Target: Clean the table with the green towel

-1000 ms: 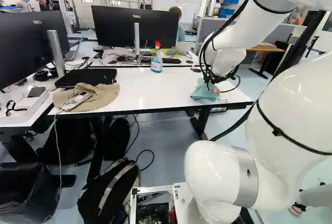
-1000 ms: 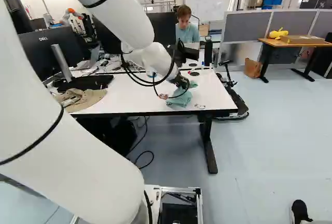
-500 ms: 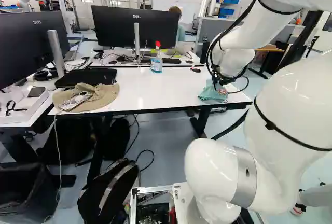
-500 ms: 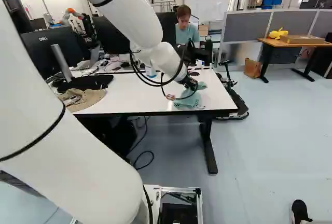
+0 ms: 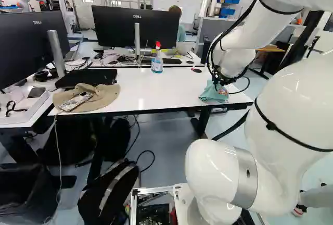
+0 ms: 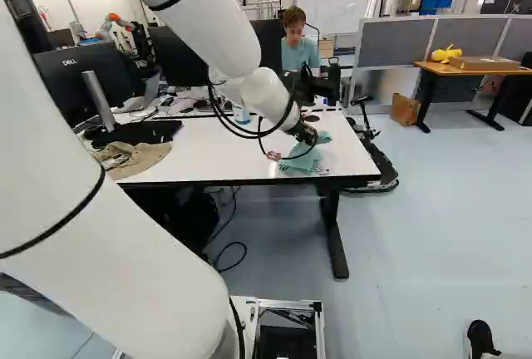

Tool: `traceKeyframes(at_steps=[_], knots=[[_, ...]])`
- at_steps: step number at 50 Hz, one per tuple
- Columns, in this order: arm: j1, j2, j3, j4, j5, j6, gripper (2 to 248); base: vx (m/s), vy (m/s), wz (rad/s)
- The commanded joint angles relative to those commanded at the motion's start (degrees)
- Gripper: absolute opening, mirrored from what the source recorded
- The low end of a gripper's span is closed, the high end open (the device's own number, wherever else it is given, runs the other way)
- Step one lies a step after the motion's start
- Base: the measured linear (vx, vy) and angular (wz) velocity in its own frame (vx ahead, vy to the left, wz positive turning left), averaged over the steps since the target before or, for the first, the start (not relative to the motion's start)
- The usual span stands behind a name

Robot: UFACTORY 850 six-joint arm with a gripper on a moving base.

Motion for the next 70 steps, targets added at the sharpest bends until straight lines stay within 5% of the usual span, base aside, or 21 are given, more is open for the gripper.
traceKeyframes(at_steps=[37, 70], knots=[[0.0, -5.73, -0.91, 0.0, 0.0, 0.0, 42, 0.0, 0.0, 0.0], [0.0, -5.73, -0.91, 0.0, -2.17, 0.0, 42, 0.0, 0.0, 0.0]])
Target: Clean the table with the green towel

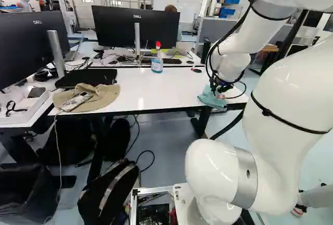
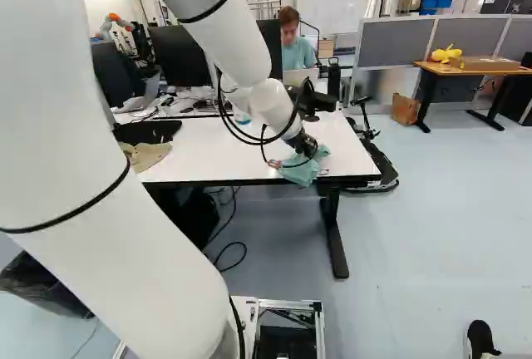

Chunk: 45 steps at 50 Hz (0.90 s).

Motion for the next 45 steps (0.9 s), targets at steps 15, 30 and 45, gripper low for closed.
traceKeyframes(at_steps=[15, 30, 45], knots=[[0.0, 0.0, 0.0, 0.0, -2.55, 0.0, 42, 0.0, 0.0, 0.0], [0.0, 0.0, 0.0, 0.0, -5.13, 0.0, 42, 0.0, 0.0, 0.0], [0.0, 0.0, 0.0, 0.0, -6.82, 0.0, 42, 0.0, 0.0, 0.0]])
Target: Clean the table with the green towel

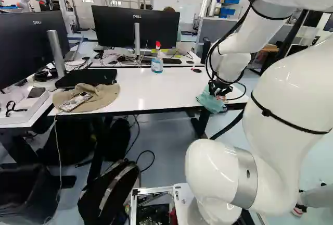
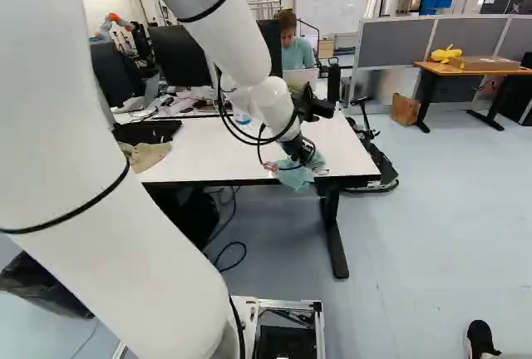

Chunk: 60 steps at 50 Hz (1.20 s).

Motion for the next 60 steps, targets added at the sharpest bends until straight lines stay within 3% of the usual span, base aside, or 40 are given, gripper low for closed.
traceKeyframes(at_steps=[14, 47, 60], knots=[[-0.9, -0.54, -0.55, 0.0, 0.0, 0.0, 42, 0.0, 0.0, 0.0], [-7.38, -4.57, -4.77, 0.0, 0.0, 0.0, 42, 0.0, 0.0, 0.0], [-9.98, -4.07, -4.23, 0.0, 0.0, 0.0, 42, 0.0, 0.0, 0.0]])
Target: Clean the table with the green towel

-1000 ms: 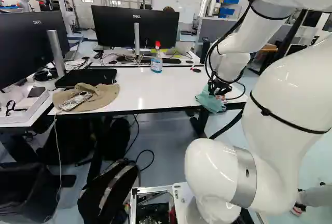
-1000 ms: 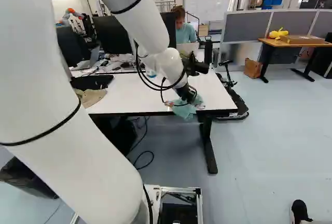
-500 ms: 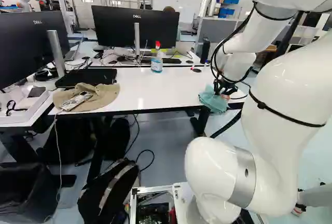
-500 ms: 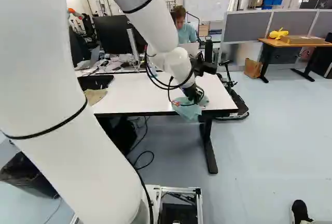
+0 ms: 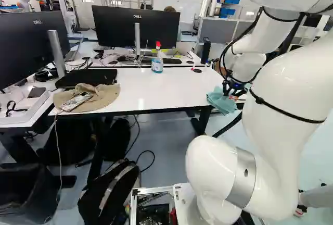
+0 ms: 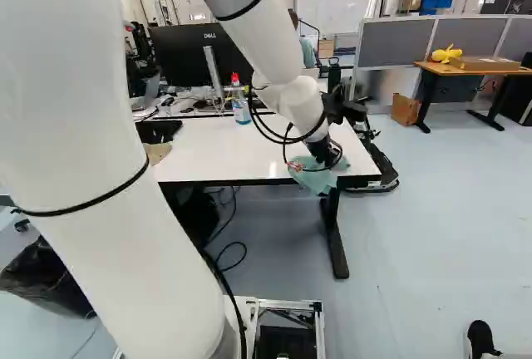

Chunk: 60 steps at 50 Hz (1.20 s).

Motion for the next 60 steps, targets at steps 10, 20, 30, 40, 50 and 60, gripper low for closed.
traceKeyframes(at_steps=[10, 20, 30, 40, 50, 60], knots=[[-0.83, 2.22, 2.34, 0.0, 0.0, 0.0, 42, 0.0, 0.0, 0.0], [0.18, 4.47, 4.65, 0.0, 0.0, 0.0, 42, 0.0, 0.0, 0.0], [1.99, 6.28, 6.47, 0.0, 0.0, 0.0, 42, 0.0, 0.0, 0.0], [4.06, 7.81, 7.97, 0.0, 0.0, 0.0, 42, 0.0, 0.0, 0.0], [6.55, 8.29, 8.43, 0.0, 0.0, 0.0, 42, 0.0, 0.0, 0.0], [9.11, 7.52, 7.68, 0.0, 0.0, 0.0, 42, 0.0, 0.0, 0.0]])
